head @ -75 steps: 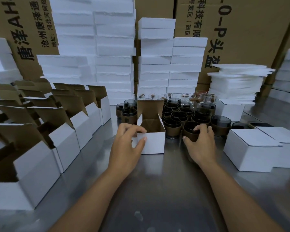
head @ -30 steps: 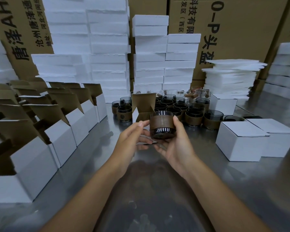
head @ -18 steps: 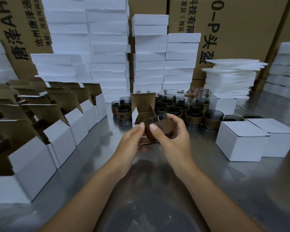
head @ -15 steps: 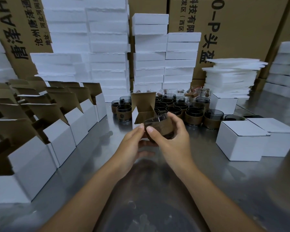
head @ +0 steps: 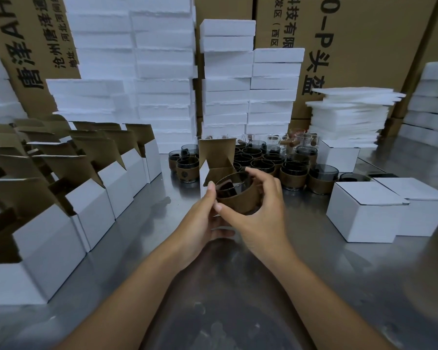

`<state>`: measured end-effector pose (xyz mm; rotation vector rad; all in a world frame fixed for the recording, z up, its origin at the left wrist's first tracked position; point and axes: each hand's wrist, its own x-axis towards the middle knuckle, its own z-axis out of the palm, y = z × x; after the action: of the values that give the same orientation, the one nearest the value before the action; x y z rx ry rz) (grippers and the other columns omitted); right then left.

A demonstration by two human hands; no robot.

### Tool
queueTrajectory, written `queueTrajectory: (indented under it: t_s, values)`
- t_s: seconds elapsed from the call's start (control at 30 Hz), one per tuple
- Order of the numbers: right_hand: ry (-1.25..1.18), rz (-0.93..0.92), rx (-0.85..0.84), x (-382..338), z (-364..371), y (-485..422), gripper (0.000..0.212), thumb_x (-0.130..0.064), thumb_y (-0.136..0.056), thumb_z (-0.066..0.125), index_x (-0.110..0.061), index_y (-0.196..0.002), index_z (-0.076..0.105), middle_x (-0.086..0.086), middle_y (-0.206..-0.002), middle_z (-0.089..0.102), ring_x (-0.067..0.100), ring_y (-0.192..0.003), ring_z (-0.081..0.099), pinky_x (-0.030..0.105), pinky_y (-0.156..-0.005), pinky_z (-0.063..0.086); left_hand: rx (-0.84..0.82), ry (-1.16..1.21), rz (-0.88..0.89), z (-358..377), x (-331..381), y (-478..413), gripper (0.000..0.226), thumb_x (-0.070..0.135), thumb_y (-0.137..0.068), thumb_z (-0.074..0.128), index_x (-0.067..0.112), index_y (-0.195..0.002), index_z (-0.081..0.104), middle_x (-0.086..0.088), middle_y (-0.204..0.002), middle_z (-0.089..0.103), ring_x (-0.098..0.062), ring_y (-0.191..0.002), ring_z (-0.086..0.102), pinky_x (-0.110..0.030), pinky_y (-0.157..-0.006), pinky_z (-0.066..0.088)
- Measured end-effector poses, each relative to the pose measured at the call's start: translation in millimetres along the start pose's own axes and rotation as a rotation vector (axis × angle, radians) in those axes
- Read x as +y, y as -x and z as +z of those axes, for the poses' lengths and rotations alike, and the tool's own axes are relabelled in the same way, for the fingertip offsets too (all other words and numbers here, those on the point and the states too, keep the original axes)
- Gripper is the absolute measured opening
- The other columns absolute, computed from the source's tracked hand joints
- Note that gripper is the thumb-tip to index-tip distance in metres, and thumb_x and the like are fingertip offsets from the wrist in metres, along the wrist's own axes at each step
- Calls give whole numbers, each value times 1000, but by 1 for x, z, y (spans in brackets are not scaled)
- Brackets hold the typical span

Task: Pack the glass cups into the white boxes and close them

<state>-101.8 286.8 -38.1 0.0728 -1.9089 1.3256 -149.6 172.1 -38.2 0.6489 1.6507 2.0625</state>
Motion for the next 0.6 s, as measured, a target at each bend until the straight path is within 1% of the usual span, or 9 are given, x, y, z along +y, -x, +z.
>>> queueTrajectory:
  t_s: [0.07, 0.1, 0.13, 0.17, 0.23, 0.3, 0.37, 0.5, 0.6]
  values:
    - [4, -25, -2, 1, -1, -1, 70, -23, -60, 87, -36, -116, 47, -18, -112, 45, -9, -106, 46, 6, -87, 37, -6, -12, 29, -2, 0, 0, 46, 62, -81, 41, 36, -106, 69, -1, -113, 70, -20, -103, 66, -45, -89, 54]
    - [5, -34, 1, 1, -2, -1, 70, -23, -59, 86, -37, -115, 46, -17, -113, 46, -9, -106, 46, 4, -86, 36, -20, -24, 53, -2, 0, 1, 43, 60, -82, 42, 38, -108, 68, 0, -113, 69, -18, -104, 66, -45, -90, 53]
    - [5, -35, 4, 2, -2, -2, 69, -24, -59, 86, -41, -112, 45, -15, -113, 48, -8, -106, 48, 5, -86, 37, -39, -38, 82, -3, 1, 2, 38, 56, -85, 44, 39, -111, 66, 1, -114, 69, -16, -104, 65, -41, -88, 54]
    - [-1, -27, 4, 1, -2, -2, 68, -27, -58, 85, -45, -109, 43, -13, -113, 51, -5, -106, 50, 9, -86, 40, -56, -48, 111, -3, 1, 3, 35, 51, -87, 45, 39, -114, 64, 2, -116, 68, -15, -103, 65, -34, -83, 56]
    - [-22, -8, -3, 2, -1, -2, 64, -32, -59, 82, -47, -107, 43, -9, -114, 55, 5, -106, 56, 20, -86, 47, -62, -39, 154, -3, 3, 5, 36, 40, -90, 50, 36, -124, 58, 2, -120, 66, -14, -105, 65, -24, -77, 53]
    - [-28, -13, -6, 2, -1, -1, 62, -33, -60, 80, -47, -106, 42, -8, -112, 56, 7, -103, 58, 23, -83, 49, -50, -21, 169, -4, 4, 6, 45, 30, -89, 54, 31, -134, 50, 1, -124, 63, -15, -110, 63, -22, -78, 52]
    - [-17, -26, -8, 3, -2, -1, 62, -31, -60, 79, -50, -105, 40, -11, -109, 57, 6, -100, 59, 22, -81, 49, -47, -25, 186, -4, 5, 6, 52, 24, -88, 57, 29, -138, 45, 5, -127, 62, -14, -113, 60, -23, -80, 52]
    - [-7, -40, -25, 4, -3, -1, 63, -29, -62, 80, -52, -104, 38, -12, -108, 56, 6, -100, 59, 26, -81, 51, -46, -30, 205, -3, 6, 8, 54, 22, -85, 60, 31, -136, 47, 8, -129, 60, -10, -114, 59, -23, -80, 52]
    - [-25, -38, -17, 3, -3, -1, 61, -27, -62, 80, -50, -104, 40, -14, -108, 57, 4, -100, 59, 24, -82, 50, -44, -33, 201, -3, 5, 7, 54, 23, -86, 59, 30, -137, 46, 5, -128, 60, -13, -115, 60, -23, -80, 52]
